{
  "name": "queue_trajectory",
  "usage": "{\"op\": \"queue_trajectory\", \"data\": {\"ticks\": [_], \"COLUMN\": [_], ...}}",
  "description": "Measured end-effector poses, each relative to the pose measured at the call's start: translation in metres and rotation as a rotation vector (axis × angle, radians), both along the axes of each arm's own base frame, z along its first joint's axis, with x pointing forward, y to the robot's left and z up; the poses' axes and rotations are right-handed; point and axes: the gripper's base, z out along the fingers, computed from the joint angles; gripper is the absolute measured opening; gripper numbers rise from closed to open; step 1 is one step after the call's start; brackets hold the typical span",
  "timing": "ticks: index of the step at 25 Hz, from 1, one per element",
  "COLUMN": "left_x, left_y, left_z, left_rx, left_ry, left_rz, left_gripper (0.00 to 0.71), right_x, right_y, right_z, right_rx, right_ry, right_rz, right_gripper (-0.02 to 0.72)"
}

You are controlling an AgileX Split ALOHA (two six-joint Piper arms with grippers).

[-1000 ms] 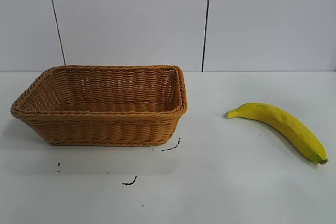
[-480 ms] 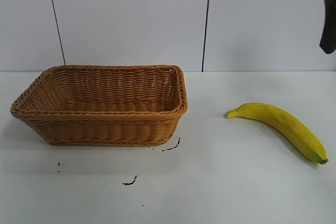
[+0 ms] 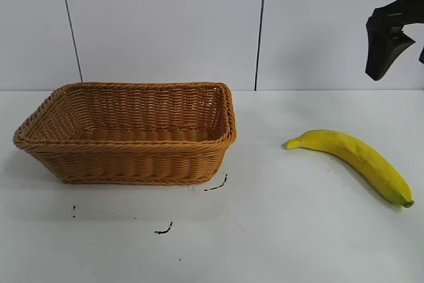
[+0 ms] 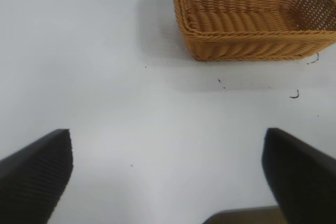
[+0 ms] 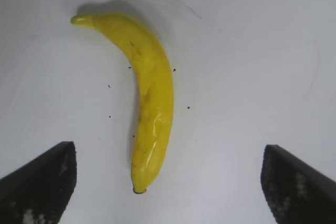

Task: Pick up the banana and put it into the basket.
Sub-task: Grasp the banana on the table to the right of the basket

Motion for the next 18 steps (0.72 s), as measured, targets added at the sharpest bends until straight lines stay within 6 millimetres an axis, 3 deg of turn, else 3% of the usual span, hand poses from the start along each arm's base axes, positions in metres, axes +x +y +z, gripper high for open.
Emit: {"op": "queue_trajectory", "data": {"ticks": [4, 13, 18], "left_x": [0.0, 0.0, 0.0], "left_y": [0.0, 0.0, 0.0], "left_z": [0.0, 0.0, 0.0], "left_rx": [0.0, 0.0, 0.0], "left_ry": [0.0, 0.0, 0.0], "left_rz": [0.0, 0.0, 0.0], "left_gripper": [0.695, 0.695, 0.695], "right_x": [0.001, 0.003, 0.014], "right_y": [0.012, 0.009, 0.009], "right_z": [0.001, 0.0, -0.029], "right_rx": [-0.005, -0.034, -0.05], "right_ry": [-0.027, -0.037, 0.028], "right_rz": [0.033, 0.026, 0.022], "right_gripper": [0.677, 0.676, 0.676]}}
